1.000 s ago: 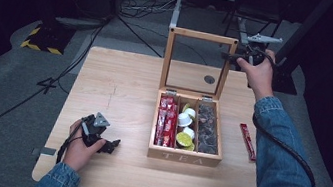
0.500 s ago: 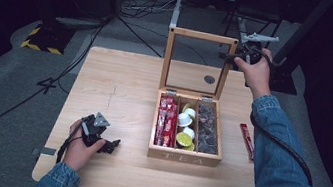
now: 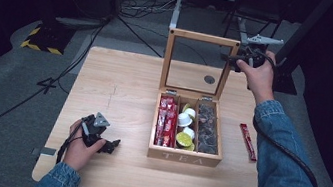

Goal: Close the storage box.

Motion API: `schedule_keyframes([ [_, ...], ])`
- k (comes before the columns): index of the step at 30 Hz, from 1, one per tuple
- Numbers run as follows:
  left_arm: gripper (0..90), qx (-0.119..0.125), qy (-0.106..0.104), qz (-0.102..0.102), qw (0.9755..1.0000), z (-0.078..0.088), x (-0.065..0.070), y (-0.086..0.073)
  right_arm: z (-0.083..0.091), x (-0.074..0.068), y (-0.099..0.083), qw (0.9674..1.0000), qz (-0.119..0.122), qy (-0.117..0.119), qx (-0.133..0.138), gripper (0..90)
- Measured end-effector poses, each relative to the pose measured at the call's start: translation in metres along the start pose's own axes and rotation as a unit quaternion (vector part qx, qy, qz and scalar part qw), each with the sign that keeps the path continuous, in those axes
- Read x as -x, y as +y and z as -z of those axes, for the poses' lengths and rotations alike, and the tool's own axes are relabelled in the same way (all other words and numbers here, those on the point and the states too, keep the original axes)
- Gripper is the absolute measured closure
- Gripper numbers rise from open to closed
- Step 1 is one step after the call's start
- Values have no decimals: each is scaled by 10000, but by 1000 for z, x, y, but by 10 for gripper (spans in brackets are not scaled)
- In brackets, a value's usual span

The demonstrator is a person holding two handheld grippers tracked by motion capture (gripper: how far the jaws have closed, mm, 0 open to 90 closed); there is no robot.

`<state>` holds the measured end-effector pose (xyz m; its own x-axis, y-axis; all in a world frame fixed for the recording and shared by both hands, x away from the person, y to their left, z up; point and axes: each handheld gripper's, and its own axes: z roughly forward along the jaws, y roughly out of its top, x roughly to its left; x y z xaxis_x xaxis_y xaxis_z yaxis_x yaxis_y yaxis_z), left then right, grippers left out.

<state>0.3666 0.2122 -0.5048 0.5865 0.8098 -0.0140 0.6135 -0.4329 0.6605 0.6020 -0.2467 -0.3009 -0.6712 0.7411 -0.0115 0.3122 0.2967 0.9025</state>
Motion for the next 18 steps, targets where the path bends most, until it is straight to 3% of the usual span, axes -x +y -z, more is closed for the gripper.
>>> schedule_keyframes([
  [13, 1, 18, 22, 68, 10000, -1, 1, 0, 39, -25, -4, 9997, 152, 141, 85, 393],
  [18, 1, 19, 25, 72, 10000, -1, 2, 0, 55, -33, -9, 9995, 268, 163, 101, 470],
])
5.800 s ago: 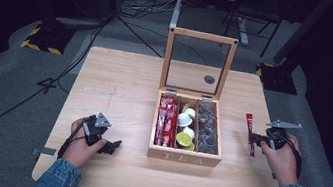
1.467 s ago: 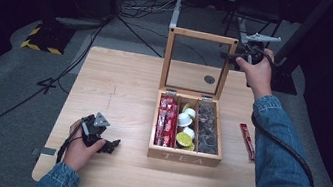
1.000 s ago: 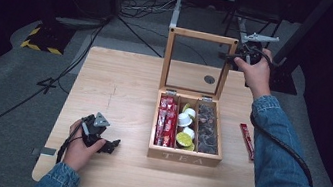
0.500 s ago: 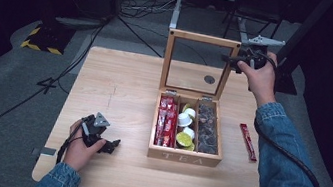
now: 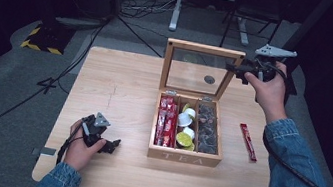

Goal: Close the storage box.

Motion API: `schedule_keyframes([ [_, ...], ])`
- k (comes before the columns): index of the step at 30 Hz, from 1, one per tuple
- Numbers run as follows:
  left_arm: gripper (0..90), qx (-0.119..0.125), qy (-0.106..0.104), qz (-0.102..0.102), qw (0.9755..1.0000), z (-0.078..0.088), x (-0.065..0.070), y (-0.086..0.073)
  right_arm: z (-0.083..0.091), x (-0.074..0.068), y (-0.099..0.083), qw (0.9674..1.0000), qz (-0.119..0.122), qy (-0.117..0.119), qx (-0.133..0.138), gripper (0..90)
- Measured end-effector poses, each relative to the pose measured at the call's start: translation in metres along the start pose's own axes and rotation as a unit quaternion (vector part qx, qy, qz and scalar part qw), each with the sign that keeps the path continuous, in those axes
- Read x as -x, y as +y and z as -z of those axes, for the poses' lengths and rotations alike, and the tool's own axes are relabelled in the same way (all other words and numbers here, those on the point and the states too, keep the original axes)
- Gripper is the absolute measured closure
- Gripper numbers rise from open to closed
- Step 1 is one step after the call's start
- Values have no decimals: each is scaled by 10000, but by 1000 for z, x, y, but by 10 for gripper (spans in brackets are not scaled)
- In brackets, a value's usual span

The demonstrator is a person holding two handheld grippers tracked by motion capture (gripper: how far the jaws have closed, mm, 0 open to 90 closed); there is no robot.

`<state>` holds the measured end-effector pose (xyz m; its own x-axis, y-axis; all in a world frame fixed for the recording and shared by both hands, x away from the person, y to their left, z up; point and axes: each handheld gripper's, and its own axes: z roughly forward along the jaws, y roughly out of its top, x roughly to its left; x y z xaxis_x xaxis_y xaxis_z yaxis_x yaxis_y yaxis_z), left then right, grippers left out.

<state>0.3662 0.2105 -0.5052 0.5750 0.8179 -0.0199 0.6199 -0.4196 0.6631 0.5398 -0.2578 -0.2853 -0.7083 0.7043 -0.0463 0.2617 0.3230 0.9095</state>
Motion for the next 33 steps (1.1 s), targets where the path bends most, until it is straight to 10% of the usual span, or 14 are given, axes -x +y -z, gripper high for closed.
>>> schedule_keyframes([
  [33, 1, 5, 42, 2, 10000, 0, 1, 1, 53, -49, -26, 9979, 428, 135, -469, 565],
])
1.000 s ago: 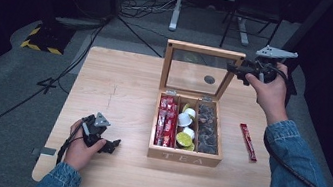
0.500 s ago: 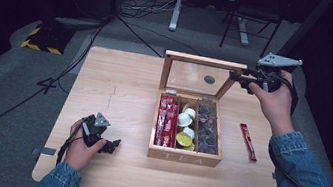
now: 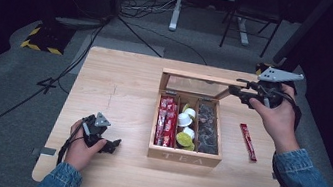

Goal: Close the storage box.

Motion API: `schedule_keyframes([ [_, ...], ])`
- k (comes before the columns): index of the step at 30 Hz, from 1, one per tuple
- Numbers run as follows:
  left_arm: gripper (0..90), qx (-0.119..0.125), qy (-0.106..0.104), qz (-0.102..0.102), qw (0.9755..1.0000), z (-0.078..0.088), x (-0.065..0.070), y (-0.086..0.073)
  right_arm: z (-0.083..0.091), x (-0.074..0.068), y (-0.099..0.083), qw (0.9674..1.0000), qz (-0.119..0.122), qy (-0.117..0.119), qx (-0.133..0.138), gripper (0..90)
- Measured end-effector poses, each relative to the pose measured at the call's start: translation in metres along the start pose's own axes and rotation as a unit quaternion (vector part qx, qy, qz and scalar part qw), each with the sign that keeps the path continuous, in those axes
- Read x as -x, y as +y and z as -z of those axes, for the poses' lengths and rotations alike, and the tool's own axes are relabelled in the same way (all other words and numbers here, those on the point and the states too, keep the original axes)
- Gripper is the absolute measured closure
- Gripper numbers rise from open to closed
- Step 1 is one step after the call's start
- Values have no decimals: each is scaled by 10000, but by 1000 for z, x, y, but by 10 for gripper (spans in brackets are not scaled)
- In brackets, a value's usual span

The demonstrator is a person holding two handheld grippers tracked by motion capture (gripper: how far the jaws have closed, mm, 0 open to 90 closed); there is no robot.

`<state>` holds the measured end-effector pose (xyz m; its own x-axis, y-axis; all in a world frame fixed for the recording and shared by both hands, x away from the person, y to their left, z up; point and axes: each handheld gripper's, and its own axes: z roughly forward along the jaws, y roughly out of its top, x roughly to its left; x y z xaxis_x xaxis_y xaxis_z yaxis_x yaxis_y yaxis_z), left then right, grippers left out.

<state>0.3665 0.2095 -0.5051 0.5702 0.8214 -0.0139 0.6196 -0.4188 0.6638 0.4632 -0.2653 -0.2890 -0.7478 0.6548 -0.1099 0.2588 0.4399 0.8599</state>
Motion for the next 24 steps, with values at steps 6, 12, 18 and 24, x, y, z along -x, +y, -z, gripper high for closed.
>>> schedule_keyframes([
  [6, 1, -14, -8, 20, 10000, 0, 0, 0, 6, -11, -13, 10000, 31, 51, -65, 530],
  [12, 1, -14, -8, 22, 10000, 0, 0, 0, 11, -23, -24, 9998, 65, 38, -160, 497],
  [18, 1, -7, -5, 25, 10000, 0, 1, 0, 15, -33, -34, 9996, 136, 36, -248, 471],
  [24, 1, -7, -4, 23, 10000, 0, 1, 0, 16, -40, -43, 9994, 146, 78, -302, 458],
])
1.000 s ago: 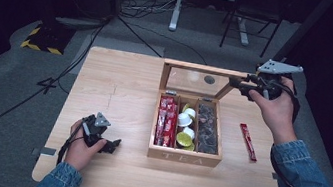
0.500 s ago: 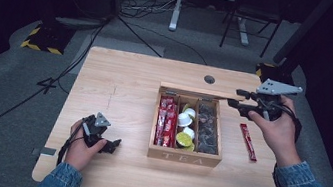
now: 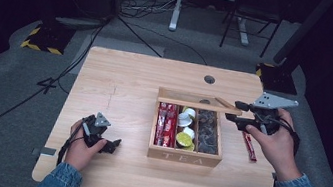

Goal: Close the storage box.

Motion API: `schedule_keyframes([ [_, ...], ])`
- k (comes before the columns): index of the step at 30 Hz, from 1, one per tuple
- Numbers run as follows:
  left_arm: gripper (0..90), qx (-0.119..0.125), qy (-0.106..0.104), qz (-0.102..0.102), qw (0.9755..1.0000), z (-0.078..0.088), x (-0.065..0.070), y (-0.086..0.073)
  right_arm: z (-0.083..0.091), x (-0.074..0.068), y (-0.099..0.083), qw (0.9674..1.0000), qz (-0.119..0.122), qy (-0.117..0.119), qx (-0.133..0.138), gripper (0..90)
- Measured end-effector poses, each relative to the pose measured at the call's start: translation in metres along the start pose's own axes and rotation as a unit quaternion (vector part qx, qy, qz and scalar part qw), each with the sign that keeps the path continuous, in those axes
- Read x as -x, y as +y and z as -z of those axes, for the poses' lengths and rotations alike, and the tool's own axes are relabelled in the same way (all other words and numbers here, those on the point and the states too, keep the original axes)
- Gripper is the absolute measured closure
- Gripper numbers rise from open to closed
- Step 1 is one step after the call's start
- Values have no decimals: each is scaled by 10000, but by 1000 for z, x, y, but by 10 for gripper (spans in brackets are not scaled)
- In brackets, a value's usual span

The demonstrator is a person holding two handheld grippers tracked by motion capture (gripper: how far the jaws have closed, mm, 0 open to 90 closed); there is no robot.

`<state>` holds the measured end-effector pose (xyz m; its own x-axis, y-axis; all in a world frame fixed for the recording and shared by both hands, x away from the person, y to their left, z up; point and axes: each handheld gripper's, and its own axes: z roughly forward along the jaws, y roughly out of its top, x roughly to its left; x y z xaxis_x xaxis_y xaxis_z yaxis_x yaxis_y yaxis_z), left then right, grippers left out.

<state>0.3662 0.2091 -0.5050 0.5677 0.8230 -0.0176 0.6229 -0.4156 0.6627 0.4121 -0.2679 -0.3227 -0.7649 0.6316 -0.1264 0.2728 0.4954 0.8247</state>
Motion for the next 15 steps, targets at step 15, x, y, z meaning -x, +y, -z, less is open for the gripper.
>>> schedule_keyframes([
  [15, 1, -5, 2, -7, 10000, 0, 0, 0, -2, -12, -19, 9999, 52, 39, -124, 421],
])
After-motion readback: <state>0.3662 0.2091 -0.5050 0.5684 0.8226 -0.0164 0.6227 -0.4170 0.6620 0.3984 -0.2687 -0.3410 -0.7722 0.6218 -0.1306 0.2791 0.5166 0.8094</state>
